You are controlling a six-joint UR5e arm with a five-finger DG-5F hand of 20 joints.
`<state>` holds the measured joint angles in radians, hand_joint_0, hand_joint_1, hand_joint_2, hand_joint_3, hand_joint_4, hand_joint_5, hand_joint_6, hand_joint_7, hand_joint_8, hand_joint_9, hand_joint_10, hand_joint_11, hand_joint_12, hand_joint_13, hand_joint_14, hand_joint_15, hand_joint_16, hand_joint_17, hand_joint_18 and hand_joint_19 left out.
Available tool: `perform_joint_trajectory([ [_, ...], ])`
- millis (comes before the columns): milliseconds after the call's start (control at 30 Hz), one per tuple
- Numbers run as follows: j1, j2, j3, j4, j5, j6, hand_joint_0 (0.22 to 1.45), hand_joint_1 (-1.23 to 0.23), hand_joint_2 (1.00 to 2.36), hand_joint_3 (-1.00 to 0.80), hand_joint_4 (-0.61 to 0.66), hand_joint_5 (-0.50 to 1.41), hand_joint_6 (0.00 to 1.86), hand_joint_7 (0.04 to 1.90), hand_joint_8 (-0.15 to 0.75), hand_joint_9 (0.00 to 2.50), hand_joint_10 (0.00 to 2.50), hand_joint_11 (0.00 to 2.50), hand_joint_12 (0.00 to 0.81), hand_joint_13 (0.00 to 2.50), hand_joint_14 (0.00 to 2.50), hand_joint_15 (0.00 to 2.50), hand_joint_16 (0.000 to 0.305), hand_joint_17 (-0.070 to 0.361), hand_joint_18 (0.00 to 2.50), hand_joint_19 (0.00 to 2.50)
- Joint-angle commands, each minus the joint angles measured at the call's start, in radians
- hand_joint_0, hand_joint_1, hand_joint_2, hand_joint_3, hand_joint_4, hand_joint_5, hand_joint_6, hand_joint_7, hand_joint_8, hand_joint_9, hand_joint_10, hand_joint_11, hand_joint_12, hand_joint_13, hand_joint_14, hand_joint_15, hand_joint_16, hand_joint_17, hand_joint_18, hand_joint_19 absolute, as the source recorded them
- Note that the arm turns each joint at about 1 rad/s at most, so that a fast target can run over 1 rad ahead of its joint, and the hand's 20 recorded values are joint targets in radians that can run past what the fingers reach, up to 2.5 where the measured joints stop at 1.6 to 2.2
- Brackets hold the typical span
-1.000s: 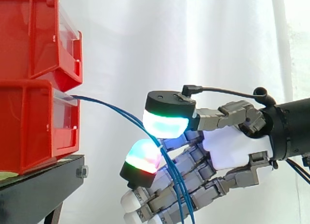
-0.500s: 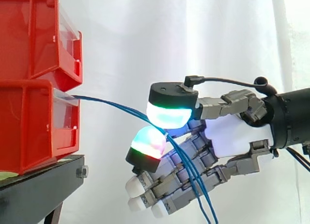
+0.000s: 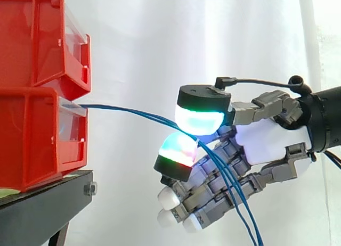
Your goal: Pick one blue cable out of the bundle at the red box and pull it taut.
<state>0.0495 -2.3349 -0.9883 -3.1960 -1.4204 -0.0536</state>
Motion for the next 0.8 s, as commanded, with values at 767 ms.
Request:
perform_joint_trajectory([
  [767, -0.005, 0.023, 0.000, -0.053, 0.001, 0.001, 0.72, -0.74, 1.01, -0.44, -0.02, -0.22, 0.93, 1.00, 0.311, 0.95, 0.01, 1.09, 0.368, 0.54, 0.01, 0.30, 0.052, 0.118, 0.41, 0.11],
])
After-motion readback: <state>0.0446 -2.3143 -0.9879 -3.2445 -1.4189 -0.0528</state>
